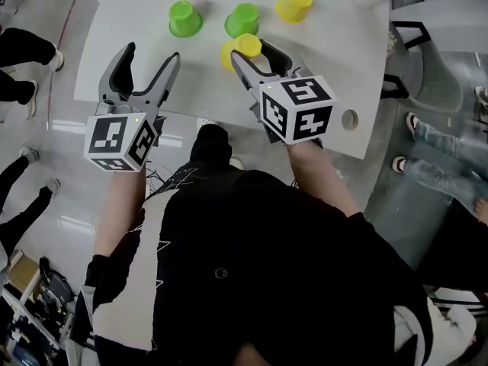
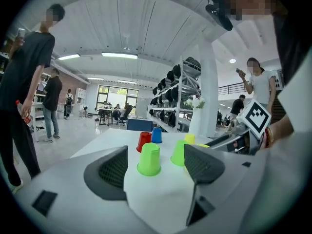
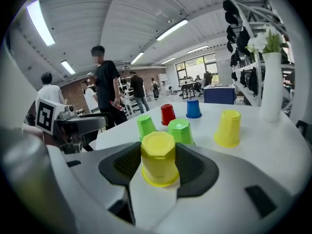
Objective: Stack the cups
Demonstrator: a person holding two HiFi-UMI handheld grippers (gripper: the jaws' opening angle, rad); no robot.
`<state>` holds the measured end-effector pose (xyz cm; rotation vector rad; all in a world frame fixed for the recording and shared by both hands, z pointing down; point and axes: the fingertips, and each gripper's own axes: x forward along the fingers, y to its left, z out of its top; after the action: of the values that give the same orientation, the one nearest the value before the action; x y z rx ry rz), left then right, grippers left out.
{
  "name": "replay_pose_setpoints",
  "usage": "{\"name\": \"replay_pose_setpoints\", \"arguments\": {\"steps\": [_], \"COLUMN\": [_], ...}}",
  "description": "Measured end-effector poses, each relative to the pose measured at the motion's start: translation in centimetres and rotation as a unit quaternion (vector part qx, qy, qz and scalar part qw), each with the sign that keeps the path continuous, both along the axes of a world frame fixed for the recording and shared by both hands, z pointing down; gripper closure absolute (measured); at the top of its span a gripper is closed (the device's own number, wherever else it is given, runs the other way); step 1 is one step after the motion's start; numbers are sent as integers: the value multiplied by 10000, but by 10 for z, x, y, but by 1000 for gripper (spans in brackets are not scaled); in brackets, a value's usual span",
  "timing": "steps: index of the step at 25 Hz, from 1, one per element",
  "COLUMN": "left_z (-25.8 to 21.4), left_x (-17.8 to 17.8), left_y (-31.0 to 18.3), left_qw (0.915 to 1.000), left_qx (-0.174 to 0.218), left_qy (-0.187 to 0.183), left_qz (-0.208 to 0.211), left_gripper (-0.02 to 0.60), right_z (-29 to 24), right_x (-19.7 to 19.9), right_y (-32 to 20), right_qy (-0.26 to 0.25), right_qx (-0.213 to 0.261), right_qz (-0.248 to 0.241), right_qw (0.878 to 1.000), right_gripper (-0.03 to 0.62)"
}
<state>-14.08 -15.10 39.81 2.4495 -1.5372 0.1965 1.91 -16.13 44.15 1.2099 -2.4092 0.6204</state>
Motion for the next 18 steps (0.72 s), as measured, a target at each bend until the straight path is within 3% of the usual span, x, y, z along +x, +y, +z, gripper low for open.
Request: {"name": "replay_pose_setpoints", "arguments": {"steps": [8,18], "left_z": [3,5], "left_x": [-3,-5], "left_y": [5,6], "left_qw": [10000,10000], "left_qx": [-50,-28], "left_qy": [16,-48], "left_qz": [-17,7], "left_gripper": [222,222], "right_z": [9,16], "right_x": [-17,-21], "right_y": [10,10], "right_qy": [472,552], "right_qx": [178,128], "right_qz": [-477,-548], "right_qw": [9976,9969], "right_gripper": [371,370]}}
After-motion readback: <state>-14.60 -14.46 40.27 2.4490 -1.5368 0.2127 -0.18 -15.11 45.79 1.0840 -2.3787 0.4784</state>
